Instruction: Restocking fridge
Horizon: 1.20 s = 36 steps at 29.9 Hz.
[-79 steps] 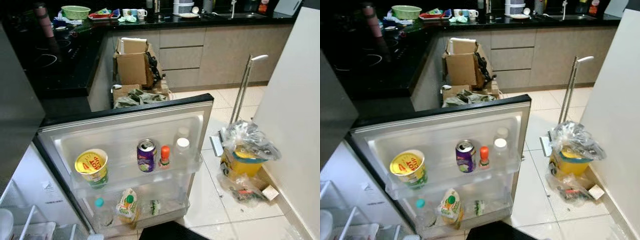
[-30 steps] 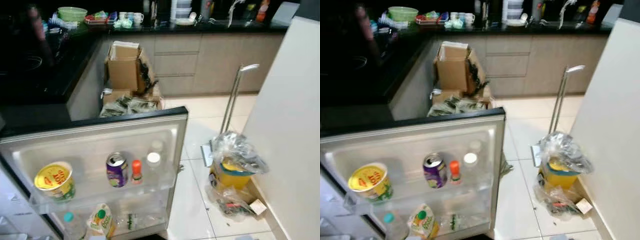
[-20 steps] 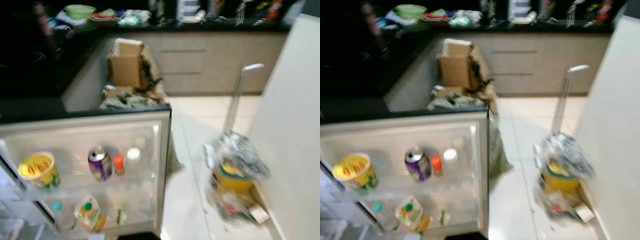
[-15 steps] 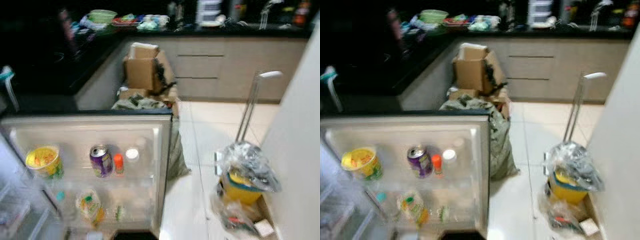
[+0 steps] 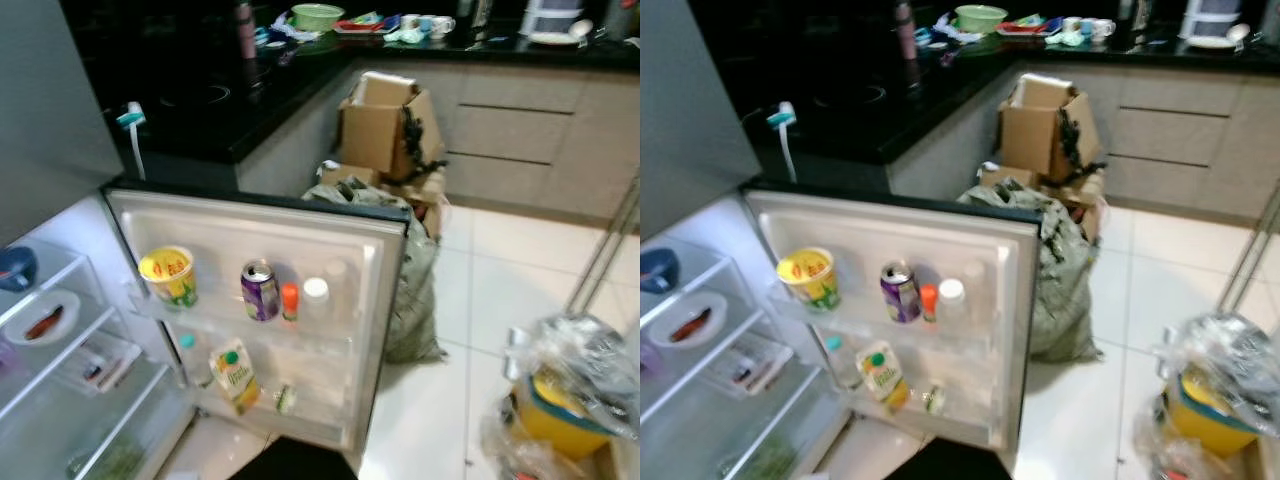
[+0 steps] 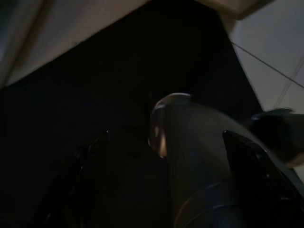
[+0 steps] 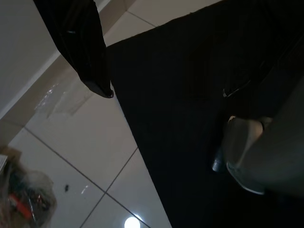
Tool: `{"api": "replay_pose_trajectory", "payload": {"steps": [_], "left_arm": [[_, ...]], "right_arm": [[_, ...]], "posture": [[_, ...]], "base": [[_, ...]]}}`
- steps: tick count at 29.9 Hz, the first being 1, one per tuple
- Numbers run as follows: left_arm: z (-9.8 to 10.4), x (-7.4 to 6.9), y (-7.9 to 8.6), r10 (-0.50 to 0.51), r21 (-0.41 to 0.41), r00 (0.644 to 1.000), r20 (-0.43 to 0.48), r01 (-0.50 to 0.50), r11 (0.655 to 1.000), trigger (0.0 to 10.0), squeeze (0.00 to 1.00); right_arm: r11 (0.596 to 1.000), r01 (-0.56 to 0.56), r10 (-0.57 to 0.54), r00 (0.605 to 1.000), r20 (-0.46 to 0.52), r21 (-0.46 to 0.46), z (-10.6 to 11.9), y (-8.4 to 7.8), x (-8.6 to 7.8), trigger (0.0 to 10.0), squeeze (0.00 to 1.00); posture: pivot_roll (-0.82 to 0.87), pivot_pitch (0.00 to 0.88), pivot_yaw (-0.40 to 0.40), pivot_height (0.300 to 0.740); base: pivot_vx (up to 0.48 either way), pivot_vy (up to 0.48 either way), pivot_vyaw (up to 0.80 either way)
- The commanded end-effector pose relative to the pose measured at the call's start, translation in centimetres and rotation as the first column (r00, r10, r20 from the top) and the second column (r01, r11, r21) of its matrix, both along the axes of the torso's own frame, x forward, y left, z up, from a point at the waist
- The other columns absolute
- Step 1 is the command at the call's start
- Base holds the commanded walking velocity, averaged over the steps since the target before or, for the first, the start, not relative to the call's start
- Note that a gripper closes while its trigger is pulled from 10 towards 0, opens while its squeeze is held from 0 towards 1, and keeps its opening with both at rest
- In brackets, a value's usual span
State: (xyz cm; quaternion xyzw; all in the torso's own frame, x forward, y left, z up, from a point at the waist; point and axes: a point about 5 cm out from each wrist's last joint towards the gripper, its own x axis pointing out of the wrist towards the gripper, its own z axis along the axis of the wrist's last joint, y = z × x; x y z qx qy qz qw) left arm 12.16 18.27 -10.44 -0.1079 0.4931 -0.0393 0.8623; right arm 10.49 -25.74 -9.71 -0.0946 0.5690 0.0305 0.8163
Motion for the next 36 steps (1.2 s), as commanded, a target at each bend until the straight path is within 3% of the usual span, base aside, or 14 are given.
{"api": "replay_pose_trajectory", "payload": {"steps": [1, 17, 29, 36], "left_arm": [[-0.39, -1.18, -0.22, -0.006, -0.013, 0.999, -0.043, 0.005, 1.000, 10.0, 0.00], [-0.40, -1.24, -0.48, -0.015, -0.042, 0.999, -0.045, 0.013, 0.999, 10.0, 0.00], [-0.41, -1.35, -0.51, -0.013, -0.059, 0.999, -0.047, 0.010, 0.998, 10.0, 0.00], [-0.42, -1.35, -0.44, -0.006, -0.049, 0.999, -0.048, 0.004, 0.999, 10.0, 0.00]], "right_arm": [[1.000, 0.000, -0.001, 1.000, 0.022, 0.006, 0.11, 0.34, 0.76, 10.0, 0.00], [1.000, -0.008, 0.008, 1.000, 0.014, -0.008, 0.02, 0.32, 0.46, 10.0, 0.00], [0.999, 0.007, -0.007, 1.000, 0.018, -0.031, 0.05, 0.11, 0.44, 10.0, 0.00], [0.999, 0.003, -0.003, 1.000, 0.007, -0.039, -0.01, 0.10, 0.27, 10.0, 0.00]], "posture": [[-0.07, 0.046, -0.010, 0.740], [-0.07, 0.053, -0.002, 0.740], [-0.06, 0.051, 0.000, 0.740], [-0.06, 0.052, 0.000, 0.740]], "base": [[0.000, 0.000, 0.76], [0.000, 0.000, 0.76], [0.000, -0.321, 0.00], [0.000, 0.000, 0.00]]}}
